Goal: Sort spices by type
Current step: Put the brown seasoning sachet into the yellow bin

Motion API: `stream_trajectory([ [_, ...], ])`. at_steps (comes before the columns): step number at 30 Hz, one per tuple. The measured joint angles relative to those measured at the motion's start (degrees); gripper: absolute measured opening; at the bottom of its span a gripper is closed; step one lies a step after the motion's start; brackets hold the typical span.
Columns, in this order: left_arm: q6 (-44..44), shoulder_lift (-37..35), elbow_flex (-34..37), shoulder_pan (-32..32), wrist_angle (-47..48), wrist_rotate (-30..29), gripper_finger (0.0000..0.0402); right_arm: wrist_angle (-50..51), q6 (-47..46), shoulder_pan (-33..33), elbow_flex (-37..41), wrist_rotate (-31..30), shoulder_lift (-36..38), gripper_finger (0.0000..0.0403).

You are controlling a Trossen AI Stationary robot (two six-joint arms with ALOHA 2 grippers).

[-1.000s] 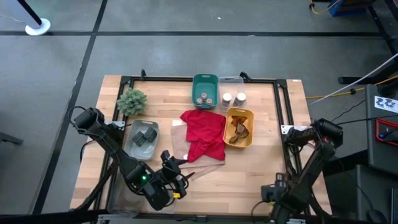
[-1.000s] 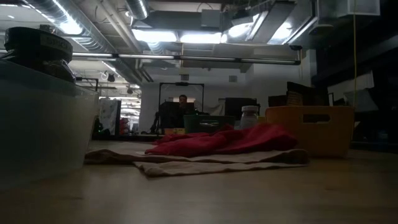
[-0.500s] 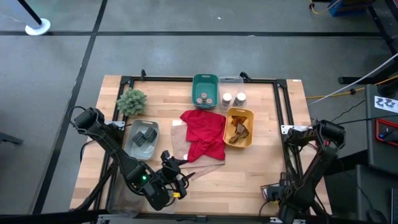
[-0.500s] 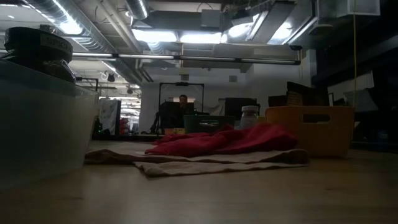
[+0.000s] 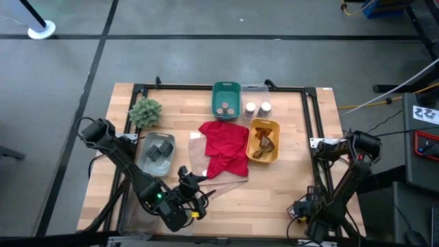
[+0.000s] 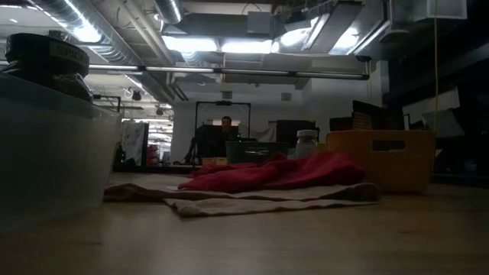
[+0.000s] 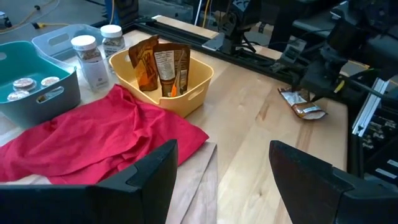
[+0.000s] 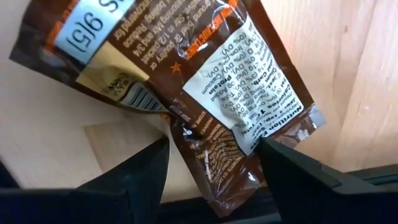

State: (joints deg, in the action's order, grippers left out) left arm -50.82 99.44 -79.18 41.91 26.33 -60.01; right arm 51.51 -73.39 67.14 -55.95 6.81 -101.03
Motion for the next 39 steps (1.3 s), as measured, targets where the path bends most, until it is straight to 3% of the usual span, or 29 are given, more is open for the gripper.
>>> stream_trajectory([
  [8,0.21,0.00,0.00,-0.53,0.00,0.00,0.0237,0.37,0.60,0.09,-1.49,-2.44,-0.22,0.0252],
  [19,0.25,0.00,0.00,-0.77,0.04,-0.01,0.0237,-6.63,0.55,-1.03,-2.79,-11.68,-0.45,0.0252],
  [27,0.25,0.02,0.00,-0.78,-0.07,0.00,0.0237,-6.28,3.50,-3.27,-3.48,-9.78,-0.46,0.0252],
  [39,0.25,0.02,0.00,-0.76,-0.04,0.00,0.0237,-3.19,11.72,-3.09,-7.19,-14.24,-0.82,0.0252],
])
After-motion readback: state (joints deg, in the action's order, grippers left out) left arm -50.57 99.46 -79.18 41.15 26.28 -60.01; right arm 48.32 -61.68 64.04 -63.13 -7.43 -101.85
